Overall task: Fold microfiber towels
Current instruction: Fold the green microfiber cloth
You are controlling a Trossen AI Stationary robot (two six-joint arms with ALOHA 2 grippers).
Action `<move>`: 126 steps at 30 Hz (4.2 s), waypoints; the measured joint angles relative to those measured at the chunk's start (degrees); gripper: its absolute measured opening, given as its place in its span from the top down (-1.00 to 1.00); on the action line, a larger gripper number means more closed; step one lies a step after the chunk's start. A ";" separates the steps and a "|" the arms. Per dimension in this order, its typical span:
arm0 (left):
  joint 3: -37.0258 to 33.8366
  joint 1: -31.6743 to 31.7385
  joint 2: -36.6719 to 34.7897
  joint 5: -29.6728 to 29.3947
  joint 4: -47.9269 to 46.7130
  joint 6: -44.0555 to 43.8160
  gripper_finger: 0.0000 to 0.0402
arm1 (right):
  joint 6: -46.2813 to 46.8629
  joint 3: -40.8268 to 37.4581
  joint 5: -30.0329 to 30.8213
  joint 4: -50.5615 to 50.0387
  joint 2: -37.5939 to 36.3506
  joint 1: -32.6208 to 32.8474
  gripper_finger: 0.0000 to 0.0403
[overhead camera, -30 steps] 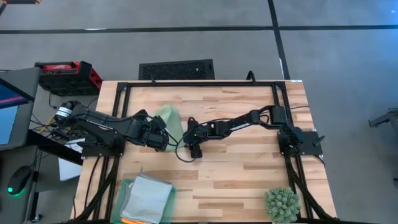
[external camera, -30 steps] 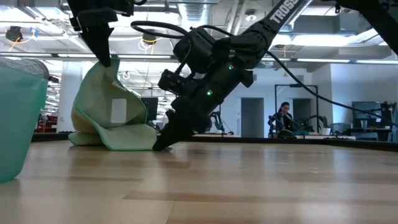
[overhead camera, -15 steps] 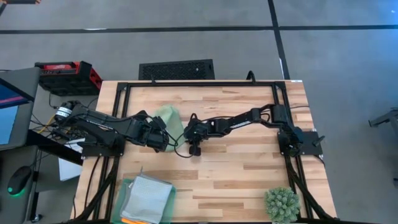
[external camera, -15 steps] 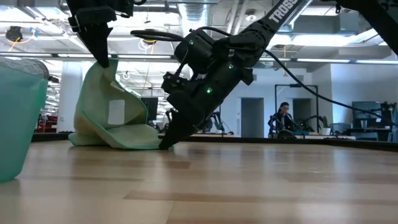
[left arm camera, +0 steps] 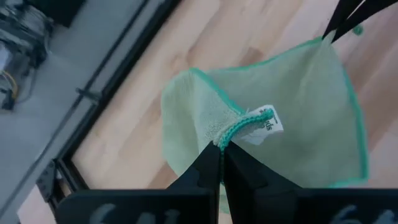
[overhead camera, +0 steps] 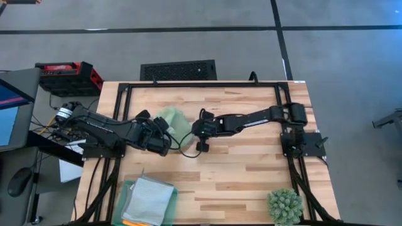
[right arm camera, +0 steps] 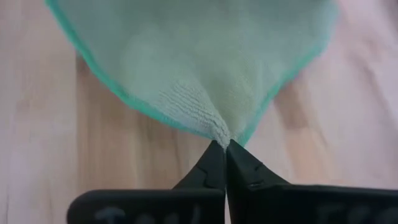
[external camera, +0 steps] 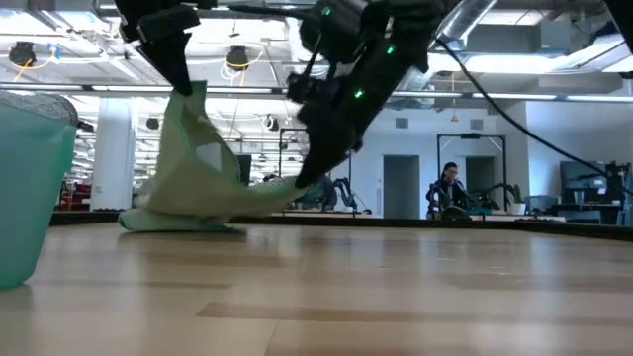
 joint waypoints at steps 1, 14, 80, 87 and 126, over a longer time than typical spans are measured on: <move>0.00 -0.07 0.00 -0.79 0.38 -0.01 1.00 | 0.09 -0.09 0.85 -1.68 -1.06 0.22 0.94; 0.00 -0.09 -4.53 -11.78 8.18 1.71 1.00 | 2.95 0.05 14.61 -15.06 -13.85 3.04 0.94; -0.02 -3.06 5.90 5.31 11.83 1.64 1.00 | 29.65 -10.21 13.72 -36.18 -21.64 18.92 0.93; -0.02 -7.53 13.53 11.88 11.92 -5.18 1.00 | 30.56 -10.16 7.90 -29.73 -15.42 23.45 0.91; 0.00 21.77 15.89 -7.56 17.47 6.26 1.00 | 13.34 -10.05 26.90 -23.54 -12.67 -7.91 0.93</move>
